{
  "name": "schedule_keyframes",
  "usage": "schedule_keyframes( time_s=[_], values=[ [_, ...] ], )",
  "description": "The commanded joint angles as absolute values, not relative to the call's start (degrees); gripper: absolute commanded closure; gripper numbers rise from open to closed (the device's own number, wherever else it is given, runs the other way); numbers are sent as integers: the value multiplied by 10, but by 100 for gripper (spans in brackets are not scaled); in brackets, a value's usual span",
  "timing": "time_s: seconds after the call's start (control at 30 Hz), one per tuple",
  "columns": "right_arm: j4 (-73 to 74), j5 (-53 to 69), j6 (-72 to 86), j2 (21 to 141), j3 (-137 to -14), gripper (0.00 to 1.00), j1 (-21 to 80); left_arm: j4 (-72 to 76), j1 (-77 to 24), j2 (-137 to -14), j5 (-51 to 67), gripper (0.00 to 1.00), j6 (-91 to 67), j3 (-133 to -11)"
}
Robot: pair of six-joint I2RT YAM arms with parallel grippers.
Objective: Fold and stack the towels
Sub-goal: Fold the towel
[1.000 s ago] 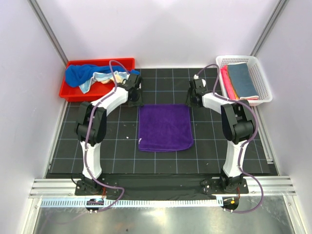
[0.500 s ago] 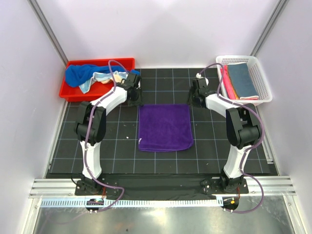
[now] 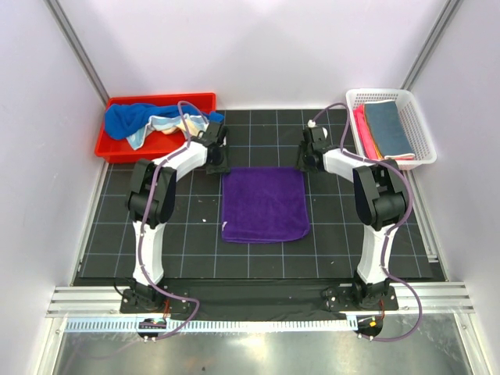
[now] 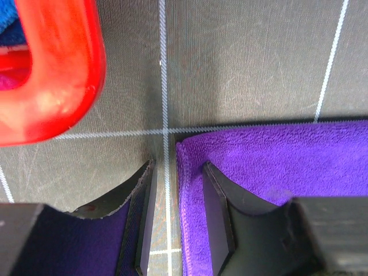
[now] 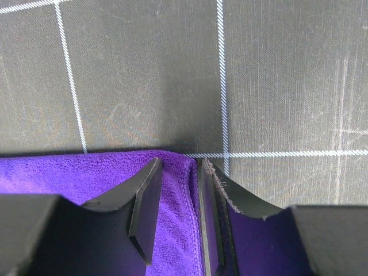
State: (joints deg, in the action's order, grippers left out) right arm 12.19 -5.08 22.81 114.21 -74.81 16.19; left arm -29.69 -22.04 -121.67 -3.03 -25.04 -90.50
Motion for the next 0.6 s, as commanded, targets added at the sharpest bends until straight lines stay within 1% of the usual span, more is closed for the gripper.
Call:
schedule_keyframes(
  time_s=[0.0, 0.2, 0.3, 0.43, 0.47, 0.5, 0.53, 0.57],
  values=[
    [123, -58, 221, 1152, -768, 59, 166, -250, -221, -1215, -45, 59, -251, -893],
    [122, -54, 221, 1160, -772, 62, 167, -223, -221, -1218, -37, 59, -258, -878],
    [123, -53, 223, 1160, -769, 65, 167, -216, -221, -1222, -27, 61, -261, -875],
    [119, -52, 226, 1151, -755, 73, 168, -208, -221, -1222, -22, 67, -270, -862],
    [118, -52, 228, 1149, -753, 74, 168, -206, -221, -1221, -22, 70, -272, -860],
    [117, -51, 230, 1148, -751, 79, 168, -203, -222, -1219, -22, 71, -273, -853],
    [116, -49, 231, 1146, -750, 81, 168, -200, -221, -1218, -19, 72, -274, -853],
    [115, -45, 231, 1145, -749, 83, 168, -198, -222, -1218, -18, 78, -276, -853]
  ],
)
